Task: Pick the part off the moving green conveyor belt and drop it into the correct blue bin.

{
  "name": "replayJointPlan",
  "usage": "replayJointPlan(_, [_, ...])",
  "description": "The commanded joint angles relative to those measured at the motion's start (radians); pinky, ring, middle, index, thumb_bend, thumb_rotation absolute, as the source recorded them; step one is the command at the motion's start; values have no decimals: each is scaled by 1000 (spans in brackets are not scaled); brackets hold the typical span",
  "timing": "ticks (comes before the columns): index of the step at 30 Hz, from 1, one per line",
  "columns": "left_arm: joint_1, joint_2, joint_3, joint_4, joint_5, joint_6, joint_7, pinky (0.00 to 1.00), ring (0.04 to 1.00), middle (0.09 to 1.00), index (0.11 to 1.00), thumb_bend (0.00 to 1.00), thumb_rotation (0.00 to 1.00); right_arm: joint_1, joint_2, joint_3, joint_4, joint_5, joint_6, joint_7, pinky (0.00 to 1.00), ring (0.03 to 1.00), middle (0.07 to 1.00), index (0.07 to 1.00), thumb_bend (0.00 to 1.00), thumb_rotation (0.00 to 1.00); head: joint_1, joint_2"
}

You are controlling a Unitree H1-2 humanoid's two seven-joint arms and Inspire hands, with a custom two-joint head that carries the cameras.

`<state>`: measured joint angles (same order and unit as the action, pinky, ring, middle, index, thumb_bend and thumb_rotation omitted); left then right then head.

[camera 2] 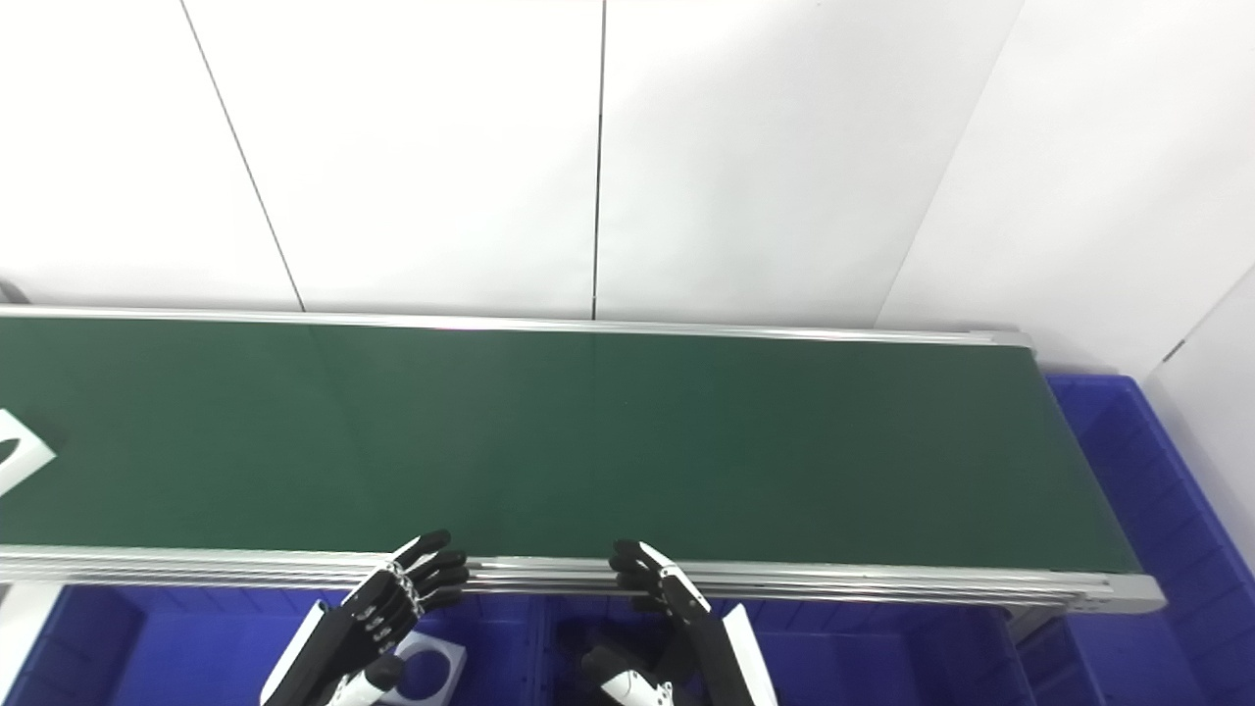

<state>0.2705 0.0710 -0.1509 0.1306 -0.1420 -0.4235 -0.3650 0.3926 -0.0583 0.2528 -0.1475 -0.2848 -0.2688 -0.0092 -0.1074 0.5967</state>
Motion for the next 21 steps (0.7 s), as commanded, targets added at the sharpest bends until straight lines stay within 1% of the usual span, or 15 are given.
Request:
replayJointPlan(1, [-5,-1,-4,-17,0,-38,4,791,823,836,873,880,648,-6,5,0,-34,15,-5,10,740,799,820,850,629,657,1,-2])
replayJointPlan(3, [-7,-2,-5,-13,-2,-40,2,791,824,836,873,880,646,-8,3,0,-32,14,-6,10,741,800,821,850,628,657,13,-3])
replayJointPlan(4, [-9,-3,-5,-11,-2,-41,2,789,824,834,873,877,641,-9,2,-1,-30,15,-8,10,740,799,820,852,622,655,35,-6])
replayJointPlan(5, [-10,-3,-5,-10,-3,-41,1,788,823,832,872,876,639,-10,1,-1,-28,13,-9,9,739,799,820,852,621,654,35,-6])
replayJointPlan(6, [-11,-4,-5,-8,-3,-40,1,788,822,831,870,878,636,-11,0,-1,-26,12,-12,8,738,799,820,853,622,662,59,-11])
replayJointPlan(9, [-15,-8,-5,0,2,-43,0,780,815,824,863,884,630,-13,-3,-3,-20,12,-20,7,734,792,819,856,612,680,91,-17])
replayJointPlan(10, [-16,-9,-5,4,4,-44,-1,776,812,821,861,885,630,-14,-5,-3,-18,13,-22,6,734,791,819,856,607,684,119,-22])
replayJointPlan(11, [-17,-10,-5,6,6,-45,-1,772,808,819,858,888,629,-14,-5,-4,-17,14,-24,6,734,791,818,857,605,690,119,-22])
replayJointPlan(12, [-19,-12,-5,9,7,-45,0,771,808,818,857,889,628,-15,-6,-4,-15,15,-25,5,735,791,818,857,604,691,142,-28])
replayJointPlan(16, [-21,-13,-6,11,11,-44,2,763,799,813,848,895,606,-20,-9,-4,-3,22,-32,5,742,803,830,865,602,729,161,-35])
replayJointPlan(21, [-21,-11,-2,11,18,-44,4,759,794,812,845,914,609,-26,-5,-2,11,23,-42,1,744,809,836,871,605,762,162,-47])
